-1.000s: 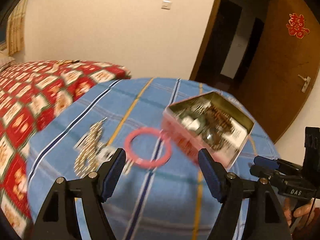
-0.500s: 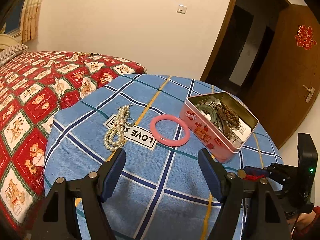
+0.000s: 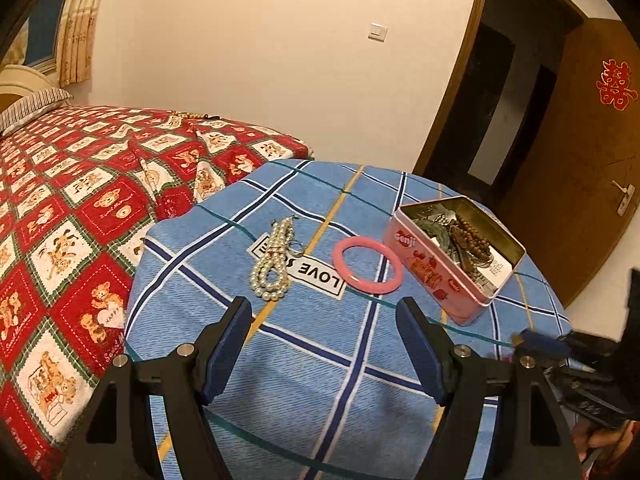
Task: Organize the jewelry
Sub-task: 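Grasp the bagua pendant by its red tassel with the right gripper, then grasp the pearl necklace with the left gripper while the right gripper holds the pendant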
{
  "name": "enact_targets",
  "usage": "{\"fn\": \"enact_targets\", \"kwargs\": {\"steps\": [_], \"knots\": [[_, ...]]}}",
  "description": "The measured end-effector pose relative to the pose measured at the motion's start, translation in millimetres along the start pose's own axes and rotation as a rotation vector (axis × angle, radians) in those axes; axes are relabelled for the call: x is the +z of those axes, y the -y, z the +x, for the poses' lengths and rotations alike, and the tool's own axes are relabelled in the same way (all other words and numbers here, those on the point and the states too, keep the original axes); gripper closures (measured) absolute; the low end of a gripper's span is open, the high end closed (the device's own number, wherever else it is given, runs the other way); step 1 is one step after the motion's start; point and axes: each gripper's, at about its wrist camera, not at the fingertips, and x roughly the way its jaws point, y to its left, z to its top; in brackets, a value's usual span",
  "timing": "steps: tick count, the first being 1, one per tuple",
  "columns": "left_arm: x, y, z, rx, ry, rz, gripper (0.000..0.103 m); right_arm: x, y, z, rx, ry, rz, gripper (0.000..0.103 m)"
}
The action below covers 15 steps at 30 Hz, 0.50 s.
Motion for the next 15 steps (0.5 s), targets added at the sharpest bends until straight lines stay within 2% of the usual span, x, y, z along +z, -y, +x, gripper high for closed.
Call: {"fn": "enact_targets", "kwargs": {"steps": [3, 9, 15], "knots": [[-1.0, -2.3, 1.2, 0.009, -0.005, 0.005, 0.028, 6.5, -11.2, -13.5, -0.012, 0.068, -0.027, 0.078], [1.4, -13.5, 7.0, 0.044, -0.016, -0.004, 0.028, 22.4, -17.5, -12.8, 0.025, 0.131, 0.011, 0.078], [18.9, -18.6, 23.0, 0.029, -0.018, 0.007, 0.028, 42.0, -32.1, -8.1, 0.066, 0.187, 0.025, 0.078]]}}
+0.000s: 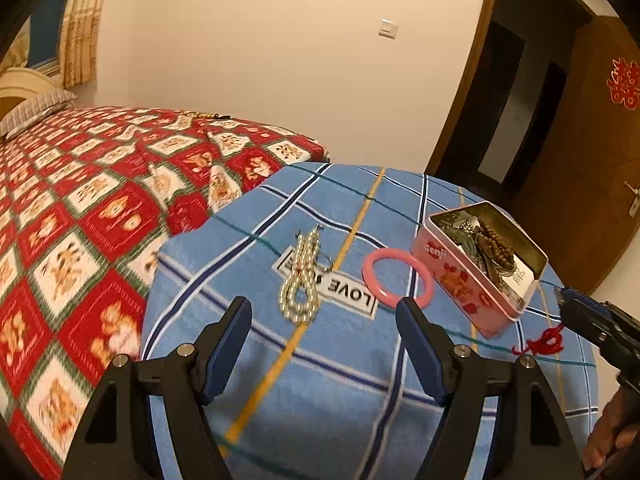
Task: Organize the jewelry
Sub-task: 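Grasp the pearl necklace with the left gripper while the right gripper holds the pendant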
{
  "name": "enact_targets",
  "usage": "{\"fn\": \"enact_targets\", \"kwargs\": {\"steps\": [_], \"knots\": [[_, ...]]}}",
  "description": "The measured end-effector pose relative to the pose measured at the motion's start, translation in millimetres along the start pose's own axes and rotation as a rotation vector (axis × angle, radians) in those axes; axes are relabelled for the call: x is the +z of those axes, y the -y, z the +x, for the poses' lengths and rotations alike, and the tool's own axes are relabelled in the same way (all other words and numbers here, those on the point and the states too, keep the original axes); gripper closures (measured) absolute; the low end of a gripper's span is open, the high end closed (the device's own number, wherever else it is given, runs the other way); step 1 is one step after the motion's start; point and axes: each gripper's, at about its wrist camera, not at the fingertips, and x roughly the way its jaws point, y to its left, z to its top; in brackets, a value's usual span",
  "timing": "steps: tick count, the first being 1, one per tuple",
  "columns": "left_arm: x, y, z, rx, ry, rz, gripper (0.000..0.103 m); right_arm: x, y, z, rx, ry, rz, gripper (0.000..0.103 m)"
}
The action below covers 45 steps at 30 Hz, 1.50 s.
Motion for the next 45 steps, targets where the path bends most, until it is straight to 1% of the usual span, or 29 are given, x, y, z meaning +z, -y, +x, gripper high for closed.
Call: {"fn": "enact_targets", "kwargs": {"steps": [2, 4, 5, 6, 7, 8, 10, 12, 13, 14, 15, 16, 20, 22, 23, 26, 28, 35, 41, 45], "knots": [[5.9, 0.8, 13.2, -0.014, -0.017, 0.003, 0.028, 3.2, -3.1, 3.2, 0.01, 0.007, 0.0, 0.078], [11.8, 3.6, 28.5, 0.006, -0.026, 0.021, 0.028, 5.9, -6.3, 6.1, 0.02, 0.013, 0.002, 0.078], [14.3, 5.5, 36.9, 0.031, -0.038, 0.037, 0.03, 6.5, -6.9, 6.2, 0.021, 0.016, 0.002, 0.078], [16.6, 7.4, 48.0, 0.06, -0.063, 0.057, 0.034, 6.8, -7.1, 6.0, 0.02, 0.019, -0.001, 0.078], [18.2, 10.6, 60.1, 0.069, -0.099, 0.078, 0.045, 6.9, -7.2, 5.6, 0.017, 0.021, -0.003, 0.078], [18.9, 12.2, 69.6, 0.073, -0.129, 0.092, 0.052, 6.8, -6.5, 5.3, 0.016, 0.022, -0.004, 0.078], [19.0, 14.7, 81.9, 0.097, -0.181, 0.106, 0.053, 6.1, -4.7, 4.3, 0.014, 0.023, 0.001, 0.078], [20.4, 16.1, 84.9, 0.15, -0.188, 0.125, 0.054, 5.8, -1.3, 4.3, 0.014, 0.022, 0.015, 0.078], [19.0, 14.5, 87.0, 0.154, -0.203, 0.122, 0.061, 5.4, -0.1, 4.2, 0.014, 0.023, 0.019, 0.078], [16.8, 12.4, 89.7, 0.161, -0.22, 0.119, 0.065, 5.5, 1.1, 4.3, 0.014, 0.023, 0.024, 0.078], [16.7, 11.3, 87.3, 0.159, -0.212, 0.114, 0.07, 5.5, 2.2, 4.8, 0.014, 0.022, 0.028, 0.078], [16.2, 9.9, 86.6, 0.165, -0.214, 0.114, 0.08, 5.6, 3.0, 5.7, 0.015, 0.021, 0.03, 0.078], [13.0, 4.8, 81.7, 0.148, -0.203, 0.094, 0.085, 5.0, 3.1, 7.5, 0.023, 0.018, 0.043, 0.078], [13.7, 1.5, 75.6, 0.139, -0.175, 0.067, 0.096, 4.6, 3.2, 5.9, 0.032, 0.024, 0.053, 0.078], [13.6, -1.5, 67.5, 0.12, -0.146, 0.041, 0.097, 4.7, 3.6, 4.8, 0.035, 0.029, 0.057, 0.078], [12.9, -5.5, 47.0, 0.08, -0.062, -0.008, 0.097, 5.7, 5.6, -1.2, 0.048, 0.056, 0.062, 0.078], [11.2, -4.3, 36.7, 0.054, -0.025, -0.021, 0.097, 7.0, 6.0, -5.8, 0.056, 0.074, 0.066, 0.078], [2.3, 3.7, 9.9, 0.016, 0.023, -0.004, 0.097, 8.0, 5.1, -10.0, 0.058, 0.1, 0.067, 0.078], [13.4, 10.7, -30.4, -0.047, 0.13, -0.005, 0.097, 8.7, 5.1, -15.6, 0.045, 0.127, 0.057, 0.078], [22.6, 22.1, -47.4, -0.098, 0.183, 0.017, 0.097, 10.2, 2.3, -17.6, 0.026, 0.147, 0.033, 0.078]]}}
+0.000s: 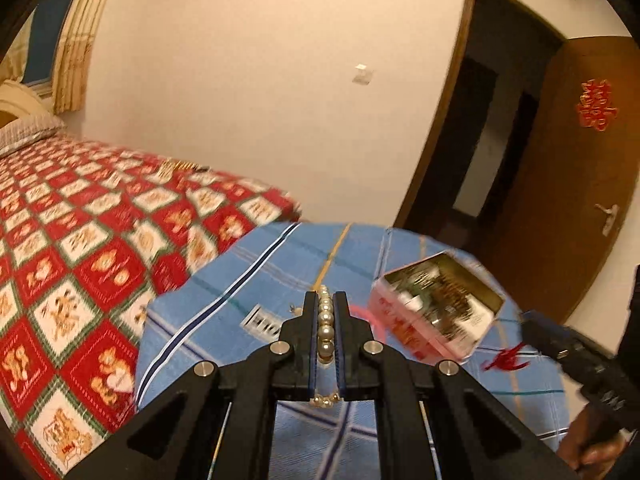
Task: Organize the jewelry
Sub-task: 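Grasp the pearl necklace with the left gripper while the right gripper holds the pendant, then lower the pearl necklace and pendant into the pink tin and open both grippers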
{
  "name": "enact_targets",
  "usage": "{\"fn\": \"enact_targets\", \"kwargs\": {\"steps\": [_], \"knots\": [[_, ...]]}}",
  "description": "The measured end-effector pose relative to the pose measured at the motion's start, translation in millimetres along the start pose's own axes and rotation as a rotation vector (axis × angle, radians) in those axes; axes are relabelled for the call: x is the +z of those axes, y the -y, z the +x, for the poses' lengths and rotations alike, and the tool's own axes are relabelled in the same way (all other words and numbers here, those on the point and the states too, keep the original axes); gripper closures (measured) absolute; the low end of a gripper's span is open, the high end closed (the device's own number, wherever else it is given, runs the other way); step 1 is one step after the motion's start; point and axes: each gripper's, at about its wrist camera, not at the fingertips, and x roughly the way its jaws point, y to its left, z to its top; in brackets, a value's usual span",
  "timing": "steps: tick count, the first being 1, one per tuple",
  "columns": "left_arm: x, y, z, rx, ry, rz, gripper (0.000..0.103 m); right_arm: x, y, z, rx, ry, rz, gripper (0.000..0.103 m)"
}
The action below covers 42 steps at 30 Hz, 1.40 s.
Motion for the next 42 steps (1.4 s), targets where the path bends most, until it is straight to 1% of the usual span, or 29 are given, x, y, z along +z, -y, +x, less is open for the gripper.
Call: {"fn": "enact_targets", "kwargs": {"steps": [4, 10, 15, 20, 24, 27, 31, 34, 37, 39, 42], "knots": [[3.8, 18.4, -2.0, -0.05, 0.027, 0.046, 0.097, 1.4, -0.9, -0.9, -0.018, 0.019, -0.018, 0.078], [-0.4, 39.3, 9.3, -0.116, 0.001, 0.057, 0.097, 1.2, 1.0, -4.6, -0.063, 0.044, -0.05, 0.078], [2.5, 57.1, 21.2, -0.168, -0.01, 0.067, 0.097, 1.7, 6.6, -6.5, -0.104, 0.061, -0.062, 0.078], [14.2, 81.8, 38.6, -0.218, -0.005, 0.101, 0.097, 5.4, 25.4, -4.2, -0.147, 0.064, -0.039, 0.078], [24.9, 98.9, 56.4, -0.268, -0.004, 0.1, 0.097, 15.4, 55.3, -2.5, -0.19, 0.076, 0.013, 0.078], [30.2, 111.0, 77.5, -0.273, -0.01, 0.096, 0.097, 26.5, 83.6, 4.0, -0.202, 0.08, 0.074, 0.078], [27.4, 125.0, 108.5, -0.258, -0.049, 0.114, 0.097, 36.0, 123.4, 22.4, -0.201, 0.065, 0.171, 0.078], [22.2, 130.6, 129.8, -0.248, -0.087, 0.125, 0.097, 35.0, 145.6, 36.9, -0.198, 0.048, 0.24, 0.078], [15.4, 135.1, 145.5, -0.231, -0.114, 0.146, 0.097, 28.8, 164.8, 48.3, -0.168, 0.027, 0.315, 0.078], [10.4, 137.6, 153.8, -0.222, -0.13, 0.163, 0.097, 25.4, 169.8, 53.2, -0.166, 0.016, 0.328, 0.078], [3.3, 141.5, 167.5, -0.213, -0.175, 0.181, 0.097, 22.4, 172.7, 59.6, -0.172, -0.008, 0.308, 0.077]]}}
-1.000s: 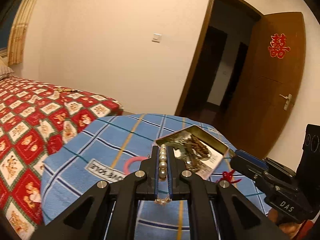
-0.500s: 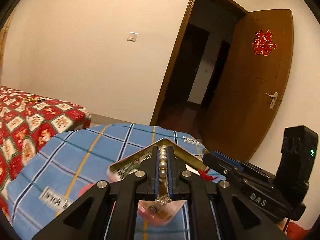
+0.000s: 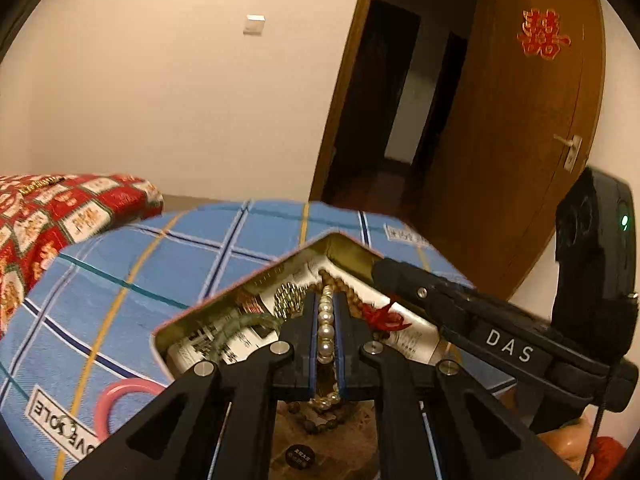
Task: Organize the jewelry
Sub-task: 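Lower the pearl necklace and pendant into the pink tin and open both grippers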
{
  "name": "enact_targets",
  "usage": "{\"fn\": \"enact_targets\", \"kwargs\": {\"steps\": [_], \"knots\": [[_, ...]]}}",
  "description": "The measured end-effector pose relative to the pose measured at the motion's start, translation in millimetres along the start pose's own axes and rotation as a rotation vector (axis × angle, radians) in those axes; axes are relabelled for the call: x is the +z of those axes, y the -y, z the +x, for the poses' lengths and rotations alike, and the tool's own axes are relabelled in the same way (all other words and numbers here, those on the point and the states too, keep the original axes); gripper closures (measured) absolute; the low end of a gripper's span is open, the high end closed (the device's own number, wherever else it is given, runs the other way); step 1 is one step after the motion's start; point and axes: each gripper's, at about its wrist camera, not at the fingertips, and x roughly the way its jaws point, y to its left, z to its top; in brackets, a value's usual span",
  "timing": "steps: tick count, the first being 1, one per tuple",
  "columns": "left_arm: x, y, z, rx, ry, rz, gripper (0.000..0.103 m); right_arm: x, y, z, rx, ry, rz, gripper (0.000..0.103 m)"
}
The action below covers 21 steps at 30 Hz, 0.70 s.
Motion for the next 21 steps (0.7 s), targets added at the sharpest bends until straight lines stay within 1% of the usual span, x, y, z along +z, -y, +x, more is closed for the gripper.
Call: {"fn": "enact_targets", "kwargs": {"steps": [1, 3, 4, 6, 7, 8, 9, 10, 12, 18, 21], "knots": [[-2.1, 0.2, 4.1, 0.009, -0.016, -0.001, 0.097, -0.7, 0.7, 3.0, 0.0, -0.007, -0.001, 0.075], [-4.6, -0.2, 7.3, 0.004, -0.036, -0.009, 0.095, -1.1, 9.0, 5.1, 0.01, -0.022, 0.026, 0.074], [-5.5, -0.8, 6.9, 0.009, -0.044, -0.012, 0.092, -0.8, 13.8, 2.9, 0.02, -0.02, 0.049, 0.074], [-6.7, -1.6, 3.1, 0.037, -0.042, -0.008, 0.075, 2.2, 23.6, -9.7, 0.015, 0.033, 0.088, 0.074], [-7.5, -2.3, -0.5, 0.051, -0.033, -0.007, 0.054, 3.5, 26.6, -14.0, -0.002, 0.058, 0.096, 0.073], [-9.1, -4.0, -7.7, 0.063, -0.014, -0.012, 0.035, 4.4, 30.2, -18.6, -0.018, 0.077, 0.104, 0.073], [-10.4, -5.7, -13.2, 0.066, 0.006, -0.018, 0.03, 4.9, 35.4, -23.6, -0.038, 0.094, 0.118, 0.073], [-11.8, -7.3, -19.8, 0.065, 0.026, -0.025, 0.029, 4.6, 38.9, -27.2, -0.055, 0.106, 0.131, 0.073], [-14.9, -10.5, -29.8, 0.065, 0.032, -0.04, 0.029, 5.2, 44.8, -32.5, -0.09, 0.126, 0.152, 0.073], [-35.0, -24.8, -60.6, 0.117, 0.038, -0.088, 0.029, 4.4, 44.9, -36.5, -0.151, 0.137, 0.129, 0.073], [-44.5, -31.8, -73.3, 0.157, 0.04, -0.1, 0.029, 3.7, 37.9, -32.5, -0.174, 0.138, 0.102, 0.073]]}}
